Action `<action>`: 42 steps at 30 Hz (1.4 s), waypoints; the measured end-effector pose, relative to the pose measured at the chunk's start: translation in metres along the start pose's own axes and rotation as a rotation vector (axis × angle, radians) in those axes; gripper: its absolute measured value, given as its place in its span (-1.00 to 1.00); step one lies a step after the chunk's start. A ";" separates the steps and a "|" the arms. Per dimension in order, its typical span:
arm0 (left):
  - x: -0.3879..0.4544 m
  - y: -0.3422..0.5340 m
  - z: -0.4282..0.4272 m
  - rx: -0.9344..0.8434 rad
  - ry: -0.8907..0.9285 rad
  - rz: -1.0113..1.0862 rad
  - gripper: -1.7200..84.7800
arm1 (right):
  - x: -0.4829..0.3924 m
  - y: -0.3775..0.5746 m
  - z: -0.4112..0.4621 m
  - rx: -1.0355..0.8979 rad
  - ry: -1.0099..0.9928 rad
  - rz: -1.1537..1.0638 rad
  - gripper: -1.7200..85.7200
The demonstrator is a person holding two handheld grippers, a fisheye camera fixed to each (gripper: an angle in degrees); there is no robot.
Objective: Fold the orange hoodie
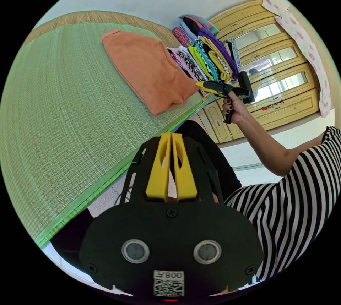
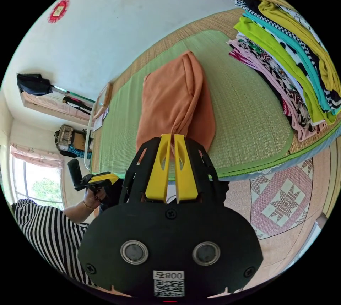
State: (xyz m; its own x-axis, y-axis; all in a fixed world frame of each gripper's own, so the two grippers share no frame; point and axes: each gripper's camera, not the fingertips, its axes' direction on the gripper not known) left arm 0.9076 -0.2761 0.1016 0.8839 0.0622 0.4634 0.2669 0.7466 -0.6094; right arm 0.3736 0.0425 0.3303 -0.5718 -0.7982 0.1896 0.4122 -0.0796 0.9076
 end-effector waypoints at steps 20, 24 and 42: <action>-0.132 0.129 -0.071 0.236 -0.017 -0.201 -0.96 | -0.251 -0.029 0.087 -0.184 -0.372 -0.464 -0.94; -0.165 0.164 -0.079 0.255 -0.041 -0.306 -0.96 | -0.311 -0.004 0.193 -0.444 -0.309 -0.584 -0.95; -0.315 -0.015 -0.091 0.281 -0.222 -0.217 -0.80 | -0.115 -0.183 0.142 -0.105 0.059 -0.213 -0.77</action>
State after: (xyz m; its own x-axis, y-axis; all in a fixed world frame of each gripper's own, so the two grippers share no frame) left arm 0.6605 -0.3677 -0.0937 0.7062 0.0021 0.7080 0.2955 0.9078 -0.2975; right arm 0.2636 0.2338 0.1953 -0.6125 -0.7900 -0.0271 0.3596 -0.3090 0.8804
